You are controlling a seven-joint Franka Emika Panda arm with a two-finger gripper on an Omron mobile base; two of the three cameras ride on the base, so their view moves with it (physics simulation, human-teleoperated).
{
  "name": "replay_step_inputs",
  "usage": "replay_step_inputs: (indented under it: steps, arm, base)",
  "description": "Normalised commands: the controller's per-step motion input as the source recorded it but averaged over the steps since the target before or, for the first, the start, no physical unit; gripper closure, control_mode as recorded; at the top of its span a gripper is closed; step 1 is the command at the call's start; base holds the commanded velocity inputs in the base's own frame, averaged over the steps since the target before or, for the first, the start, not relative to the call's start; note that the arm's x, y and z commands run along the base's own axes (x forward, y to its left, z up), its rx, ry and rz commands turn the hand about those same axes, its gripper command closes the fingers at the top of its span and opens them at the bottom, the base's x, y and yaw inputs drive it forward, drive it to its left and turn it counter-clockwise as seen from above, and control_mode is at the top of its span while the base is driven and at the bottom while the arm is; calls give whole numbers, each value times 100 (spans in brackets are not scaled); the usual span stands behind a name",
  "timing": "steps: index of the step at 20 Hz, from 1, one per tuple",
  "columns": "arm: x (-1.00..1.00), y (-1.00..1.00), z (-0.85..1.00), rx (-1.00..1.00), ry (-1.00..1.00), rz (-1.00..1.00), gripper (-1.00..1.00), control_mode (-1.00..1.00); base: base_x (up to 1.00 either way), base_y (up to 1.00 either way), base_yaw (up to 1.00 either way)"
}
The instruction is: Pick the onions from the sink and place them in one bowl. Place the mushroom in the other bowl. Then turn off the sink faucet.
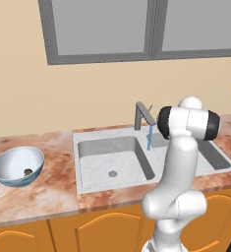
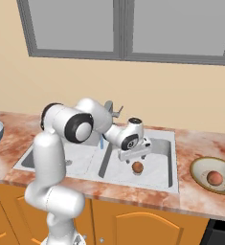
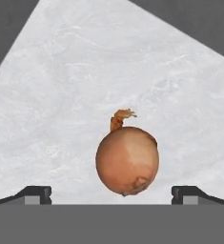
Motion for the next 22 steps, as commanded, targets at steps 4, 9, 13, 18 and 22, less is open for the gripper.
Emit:
replay_step_inputs:
  steps: [4,9,13,18,22]
  arm:
    - [0,-4,-21,0,0,3,-100,-100]
    - [0,-5,-21,0,0,3,-100,-100]
    - [0,-5,-26,0,0,3,-100,-100]
    - [3,-1,-25,0,0,4,-100,-100]
    - [11,0,-31,0,0,5,-100,-100]
  base:
    - [0,0,0]
    - [0,0,0]
    - [0,0,0]
    - [0,0,0]
    - [0,0,0]
